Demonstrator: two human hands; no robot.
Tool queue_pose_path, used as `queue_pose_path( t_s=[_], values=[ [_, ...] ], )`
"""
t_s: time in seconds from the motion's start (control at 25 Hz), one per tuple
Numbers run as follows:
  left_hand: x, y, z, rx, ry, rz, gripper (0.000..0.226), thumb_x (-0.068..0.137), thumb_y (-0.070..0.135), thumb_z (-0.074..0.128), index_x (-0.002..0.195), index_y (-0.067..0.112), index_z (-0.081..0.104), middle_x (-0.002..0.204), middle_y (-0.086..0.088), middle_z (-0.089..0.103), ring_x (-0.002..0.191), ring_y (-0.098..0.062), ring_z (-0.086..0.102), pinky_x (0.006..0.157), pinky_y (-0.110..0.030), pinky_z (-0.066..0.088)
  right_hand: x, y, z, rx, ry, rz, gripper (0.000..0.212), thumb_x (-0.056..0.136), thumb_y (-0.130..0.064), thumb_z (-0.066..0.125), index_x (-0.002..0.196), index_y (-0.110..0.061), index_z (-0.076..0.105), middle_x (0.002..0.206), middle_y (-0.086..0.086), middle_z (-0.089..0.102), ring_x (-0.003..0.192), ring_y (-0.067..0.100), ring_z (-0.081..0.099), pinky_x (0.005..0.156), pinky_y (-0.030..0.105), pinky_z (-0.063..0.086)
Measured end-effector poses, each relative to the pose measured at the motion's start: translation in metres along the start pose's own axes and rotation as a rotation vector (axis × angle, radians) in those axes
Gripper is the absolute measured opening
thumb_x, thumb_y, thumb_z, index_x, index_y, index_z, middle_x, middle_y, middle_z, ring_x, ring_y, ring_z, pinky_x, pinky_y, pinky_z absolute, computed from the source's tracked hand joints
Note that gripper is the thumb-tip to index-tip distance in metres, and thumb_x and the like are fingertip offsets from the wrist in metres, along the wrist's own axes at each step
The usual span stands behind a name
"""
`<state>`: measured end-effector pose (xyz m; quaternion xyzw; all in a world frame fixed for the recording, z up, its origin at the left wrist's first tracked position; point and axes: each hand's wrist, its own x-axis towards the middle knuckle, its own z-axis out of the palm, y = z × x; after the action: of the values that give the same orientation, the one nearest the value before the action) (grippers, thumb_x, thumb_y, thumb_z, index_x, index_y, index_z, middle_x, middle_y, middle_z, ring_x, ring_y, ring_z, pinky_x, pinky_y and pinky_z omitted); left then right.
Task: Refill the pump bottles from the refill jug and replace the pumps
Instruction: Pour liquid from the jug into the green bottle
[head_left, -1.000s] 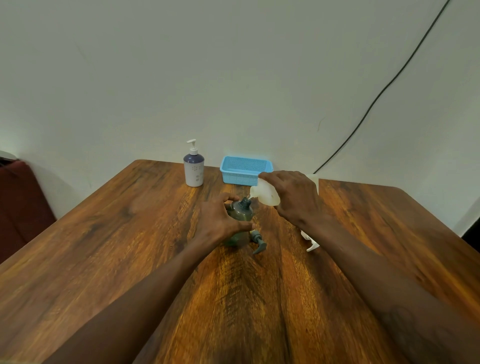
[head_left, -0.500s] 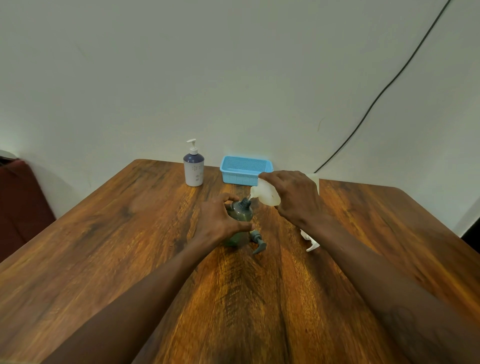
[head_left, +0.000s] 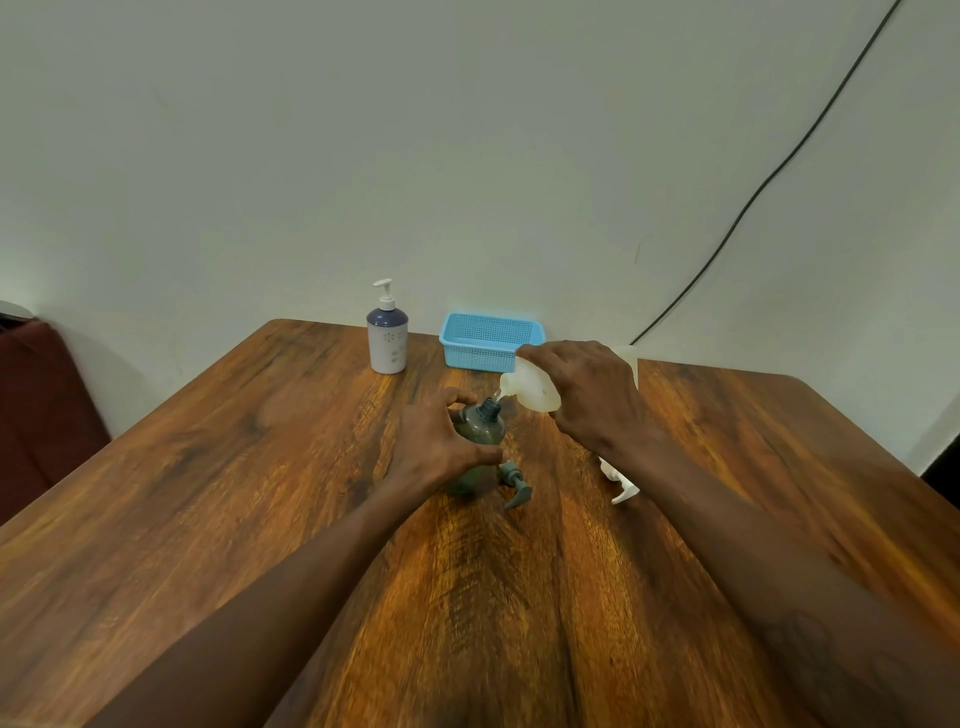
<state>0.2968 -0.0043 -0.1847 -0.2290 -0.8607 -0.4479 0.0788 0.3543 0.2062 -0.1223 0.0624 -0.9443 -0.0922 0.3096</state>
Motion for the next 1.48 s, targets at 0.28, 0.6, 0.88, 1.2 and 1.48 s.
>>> queue_pose_path(
  t_s=[0.28,0.6,0.88,1.2,1.48],
  values=[
    [-0.0005,-0.0006,-0.0016,-0.002,-0.009,-0.004,0.082,0.053,0.05,0.097,0.126,0.029,0.065,0.11,0.009,0.067,0.091,0.0,0.06,0.065,-0.008,0.038,-0.0004,-0.0005,-0.0002,-0.005,0.0,-0.002,0.081,0.067,-0.01,0.088,0.14,-0.022,0.056,0.129,0.009,0.069,0.112,0.034,0.066,0.089,0.045,0.056],
    [-0.0018,0.0005,-0.0018,0.012,-0.005,-0.001,0.083,0.053,0.052,0.097,0.126,0.029,0.065,0.108,0.01,0.067,0.088,0.002,0.059,0.064,-0.009,0.039,0.0,0.0003,-0.0005,-0.005,0.004,-0.004,0.082,0.065,-0.009,0.089,0.139,-0.022,0.057,0.128,0.009,0.069,0.112,0.034,0.066,0.089,0.045,0.055],
    [-0.0029,0.0005,-0.002,0.011,-0.008,0.006,0.081,0.053,0.052,0.097,0.125,0.03,0.065,0.105,0.014,0.062,0.09,0.001,0.059,0.065,-0.009,0.039,-0.0009,0.0,0.0001,-0.008,0.0,-0.008,0.081,0.066,-0.009,0.088,0.14,-0.022,0.056,0.129,0.01,0.069,0.112,0.033,0.066,0.089,0.045,0.055],
    [-0.003,-0.0004,-0.0021,0.023,-0.014,-0.007,0.08,0.055,0.048,0.097,0.125,0.029,0.065,0.103,0.014,0.062,0.081,0.011,0.054,0.061,-0.005,0.037,-0.0009,-0.0018,-0.0023,-0.017,0.015,-0.013,0.081,0.063,-0.008,0.09,0.137,-0.02,0.059,0.125,0.011,0.071,0.109,0.035,0.067,0.087,0.044,0.056],
    [-0.0022,-0.0015,-0.0006,0.034,-0.017,-0.008,0.08,0.054,0.051,0.096,0.125,0.031,0.065,0.107,0.011,0.065,0.085,0.005,0.056,0.064,-0.009,0.039,-0.0013,-0.0023,-0.0023,-0.015,0.013,-0.007,0.082,0.064,-0.01,0.091,0.138,-0.021,0.059,0.127,0.011,0.07,0.111,0.035,0.067,0.089,0.045,0.056]
  ],
)
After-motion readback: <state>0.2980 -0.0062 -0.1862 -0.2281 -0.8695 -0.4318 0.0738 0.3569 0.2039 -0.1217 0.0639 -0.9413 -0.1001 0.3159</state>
